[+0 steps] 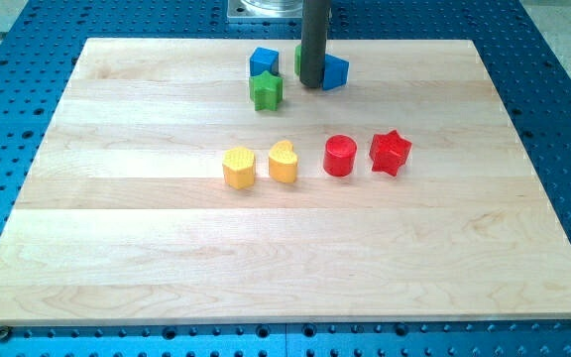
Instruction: Place the blue triangle at the bottom of the green star
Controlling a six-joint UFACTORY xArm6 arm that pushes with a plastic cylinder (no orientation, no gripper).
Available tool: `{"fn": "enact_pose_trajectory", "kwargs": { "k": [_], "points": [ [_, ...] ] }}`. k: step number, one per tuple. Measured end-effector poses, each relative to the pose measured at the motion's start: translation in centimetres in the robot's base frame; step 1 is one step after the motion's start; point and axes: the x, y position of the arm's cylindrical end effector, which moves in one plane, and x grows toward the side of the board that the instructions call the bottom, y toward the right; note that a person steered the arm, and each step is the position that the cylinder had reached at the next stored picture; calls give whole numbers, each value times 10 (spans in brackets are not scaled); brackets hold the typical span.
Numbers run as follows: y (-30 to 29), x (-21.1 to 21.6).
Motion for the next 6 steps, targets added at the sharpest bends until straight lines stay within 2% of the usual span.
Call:
{"fn": "enact_pose_trajectory", "kwargs": {
  "k": [2, 3, 4, 5, 6],
  "points": [
    [30, -52],
    [-20, -46],
    [-6, -43],
    [69, -44],
    [39, -2]
  ]
}}
